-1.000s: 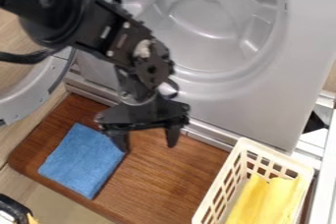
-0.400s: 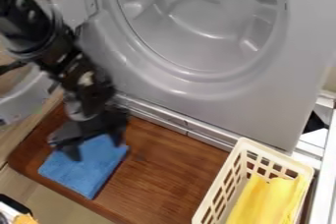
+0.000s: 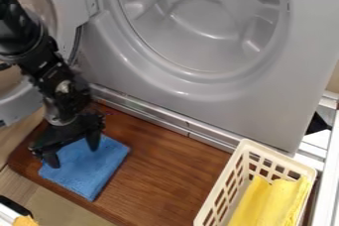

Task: Move the blue cloth to the left side of the basket

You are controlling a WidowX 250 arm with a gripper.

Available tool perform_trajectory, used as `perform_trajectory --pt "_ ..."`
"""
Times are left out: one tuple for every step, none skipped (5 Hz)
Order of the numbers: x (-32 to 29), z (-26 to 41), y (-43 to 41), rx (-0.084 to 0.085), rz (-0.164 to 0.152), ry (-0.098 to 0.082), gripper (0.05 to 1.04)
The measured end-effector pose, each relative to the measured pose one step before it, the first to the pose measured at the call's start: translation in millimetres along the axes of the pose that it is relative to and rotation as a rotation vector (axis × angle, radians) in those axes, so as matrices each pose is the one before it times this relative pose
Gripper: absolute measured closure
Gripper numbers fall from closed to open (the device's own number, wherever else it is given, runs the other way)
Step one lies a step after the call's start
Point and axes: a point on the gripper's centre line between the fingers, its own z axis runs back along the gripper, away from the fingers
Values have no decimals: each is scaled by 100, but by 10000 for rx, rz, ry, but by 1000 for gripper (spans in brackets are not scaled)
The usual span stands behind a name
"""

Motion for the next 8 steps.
perform_trajectory --pt "-87 -1473 385 288 115 131 83" --pt "-635 -833 -666 115 -292 182 83" --pt "-1060 -279 -1308 -104 -334 105 83" --pt "-923 114 -1147 -213 -217 92 83" --pt "-1665 273 -1503 -233 -391 197 83" --pt "-1961 399 -1712 -301 -633 200 83" --pt "-1861 209 -1595 -223 -634 206 83" --pt "-1884 333 -2741 -429 -1016 146 83"
